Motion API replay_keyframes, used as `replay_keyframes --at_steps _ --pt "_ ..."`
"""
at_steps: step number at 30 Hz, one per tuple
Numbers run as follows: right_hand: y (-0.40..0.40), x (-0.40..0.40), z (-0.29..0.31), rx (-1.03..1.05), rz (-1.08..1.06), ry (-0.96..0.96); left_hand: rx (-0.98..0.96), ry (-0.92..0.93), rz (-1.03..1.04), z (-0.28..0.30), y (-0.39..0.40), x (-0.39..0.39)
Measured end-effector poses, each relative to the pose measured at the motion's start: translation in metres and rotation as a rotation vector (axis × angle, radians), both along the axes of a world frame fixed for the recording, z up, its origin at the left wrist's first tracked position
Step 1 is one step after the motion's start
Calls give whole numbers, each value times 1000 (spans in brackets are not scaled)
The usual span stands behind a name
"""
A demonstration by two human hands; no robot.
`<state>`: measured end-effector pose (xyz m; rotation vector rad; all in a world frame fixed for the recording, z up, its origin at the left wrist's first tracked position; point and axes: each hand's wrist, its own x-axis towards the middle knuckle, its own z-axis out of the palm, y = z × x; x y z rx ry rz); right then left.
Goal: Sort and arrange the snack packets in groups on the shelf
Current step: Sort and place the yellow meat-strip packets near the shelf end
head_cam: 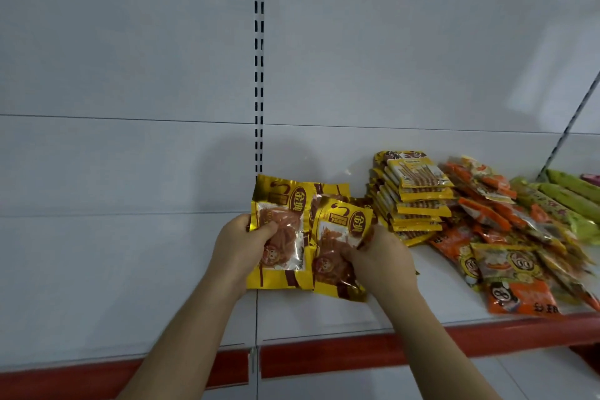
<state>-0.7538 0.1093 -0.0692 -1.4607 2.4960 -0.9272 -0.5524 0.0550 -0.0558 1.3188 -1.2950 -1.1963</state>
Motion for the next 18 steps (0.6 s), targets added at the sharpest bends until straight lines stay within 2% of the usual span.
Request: replay_keyframes --at_steps 6,9,14,18 --pt "1 -7 8 -5 83 -53 46 14 -63 -2 3 -8" --pt "4 -4 12 -123 109 -104 61 44 -82 -2 3 -11" --pt "-2 0 17 -310 118 -309 105 149 -90 -1 6 -18" --pt "-7 5 17 -365 157 -355 149 252 -97 4 9 -19"
